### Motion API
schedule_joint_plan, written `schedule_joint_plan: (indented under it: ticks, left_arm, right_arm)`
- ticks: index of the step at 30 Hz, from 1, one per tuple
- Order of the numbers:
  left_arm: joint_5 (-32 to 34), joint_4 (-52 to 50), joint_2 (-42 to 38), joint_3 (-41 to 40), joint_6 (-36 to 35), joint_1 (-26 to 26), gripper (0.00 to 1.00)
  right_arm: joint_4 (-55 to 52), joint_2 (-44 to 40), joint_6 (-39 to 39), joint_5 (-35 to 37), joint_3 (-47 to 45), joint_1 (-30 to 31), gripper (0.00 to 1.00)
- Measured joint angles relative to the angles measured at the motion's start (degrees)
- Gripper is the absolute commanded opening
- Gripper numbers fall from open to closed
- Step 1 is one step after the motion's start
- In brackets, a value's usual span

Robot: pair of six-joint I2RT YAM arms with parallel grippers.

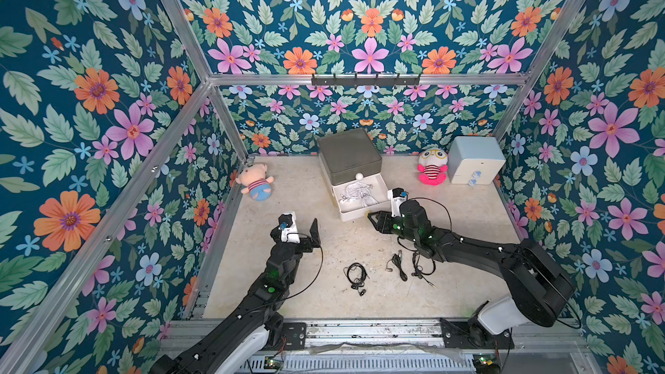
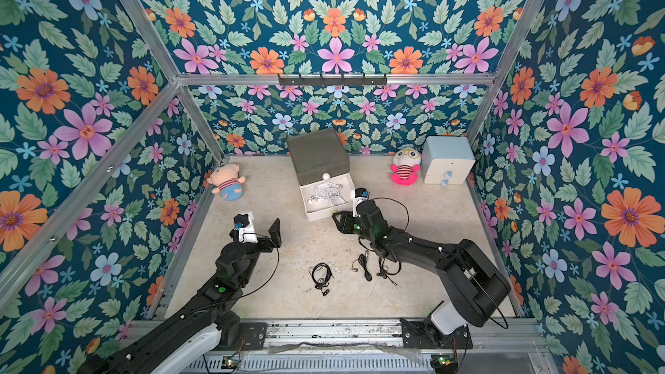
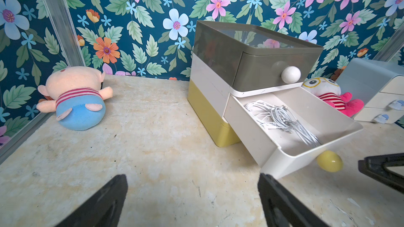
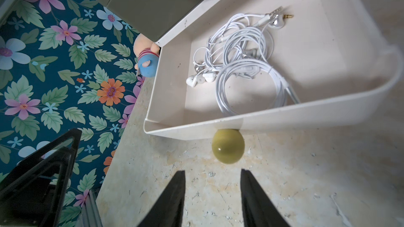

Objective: Place the wired earphones into the drawer by color
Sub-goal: Place the wired earphones in the drawer, then close the drawer of the storage box.

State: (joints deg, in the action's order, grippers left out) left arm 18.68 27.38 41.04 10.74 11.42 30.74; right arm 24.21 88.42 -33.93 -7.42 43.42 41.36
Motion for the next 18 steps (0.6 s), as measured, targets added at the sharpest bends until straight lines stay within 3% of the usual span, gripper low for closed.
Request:
schedule_joint_plan:
  ticks: [18]
  left_arm:
    - [-0.2,0.0,-0.11,0.0,0.0,0.0,0.99]
  right_arm:
    - [-0.26,8.44,-0.9,1.7,5.73,0.09,0.34]
